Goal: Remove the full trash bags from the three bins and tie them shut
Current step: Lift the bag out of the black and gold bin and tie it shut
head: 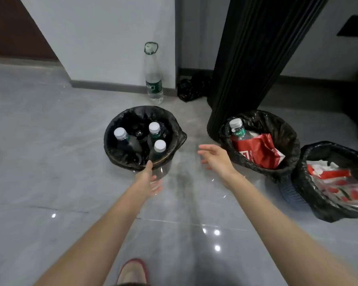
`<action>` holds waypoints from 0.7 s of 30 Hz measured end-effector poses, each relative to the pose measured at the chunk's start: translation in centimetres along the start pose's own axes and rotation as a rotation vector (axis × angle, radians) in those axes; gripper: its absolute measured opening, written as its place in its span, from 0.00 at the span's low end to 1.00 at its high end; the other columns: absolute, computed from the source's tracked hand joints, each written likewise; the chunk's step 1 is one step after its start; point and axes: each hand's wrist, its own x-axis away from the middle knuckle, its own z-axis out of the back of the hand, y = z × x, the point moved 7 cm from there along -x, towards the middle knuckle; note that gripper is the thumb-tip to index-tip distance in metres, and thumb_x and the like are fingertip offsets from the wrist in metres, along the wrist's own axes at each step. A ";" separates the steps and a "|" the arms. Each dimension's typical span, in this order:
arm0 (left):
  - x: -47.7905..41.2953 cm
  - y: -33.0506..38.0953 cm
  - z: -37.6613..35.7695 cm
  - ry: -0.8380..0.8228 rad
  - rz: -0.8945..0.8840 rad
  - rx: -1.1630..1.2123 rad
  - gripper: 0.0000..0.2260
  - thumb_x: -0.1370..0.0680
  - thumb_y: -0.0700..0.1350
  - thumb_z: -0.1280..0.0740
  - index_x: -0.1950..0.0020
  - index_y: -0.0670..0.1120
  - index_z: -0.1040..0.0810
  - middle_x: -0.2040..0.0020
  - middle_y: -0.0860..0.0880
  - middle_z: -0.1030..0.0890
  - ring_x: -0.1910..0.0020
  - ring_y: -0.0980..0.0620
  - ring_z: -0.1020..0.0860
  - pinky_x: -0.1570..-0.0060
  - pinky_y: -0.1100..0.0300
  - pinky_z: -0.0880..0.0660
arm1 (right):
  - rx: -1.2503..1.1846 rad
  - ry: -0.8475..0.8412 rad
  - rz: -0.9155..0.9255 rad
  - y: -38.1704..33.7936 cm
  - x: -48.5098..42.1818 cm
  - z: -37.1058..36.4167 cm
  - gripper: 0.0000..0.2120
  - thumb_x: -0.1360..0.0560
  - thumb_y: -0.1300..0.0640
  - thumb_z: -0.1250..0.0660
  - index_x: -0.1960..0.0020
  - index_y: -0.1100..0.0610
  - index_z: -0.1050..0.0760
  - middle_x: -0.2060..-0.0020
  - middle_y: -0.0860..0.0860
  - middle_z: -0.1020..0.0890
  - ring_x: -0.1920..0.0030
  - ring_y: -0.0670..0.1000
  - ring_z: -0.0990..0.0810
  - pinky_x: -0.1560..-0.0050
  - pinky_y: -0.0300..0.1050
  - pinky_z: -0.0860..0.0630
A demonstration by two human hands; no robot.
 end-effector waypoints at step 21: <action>5.0 -4.5 4.5 0.062 0.060 -0.164 0.13 0.19 0.40 0.41 0.35 0.42 0.29 0.39 0.47 0.25 0.38 0.47 0.25 0.46 0.57 0.27 | -0.004 -0.025 -0.051 2.8 9.1 0.5 0.10 0.22 0.60 0.37 0.41 0.55 0.24 0.49 0.50 0.22 0.60 0.48 0.24 0.58 0.40 0.26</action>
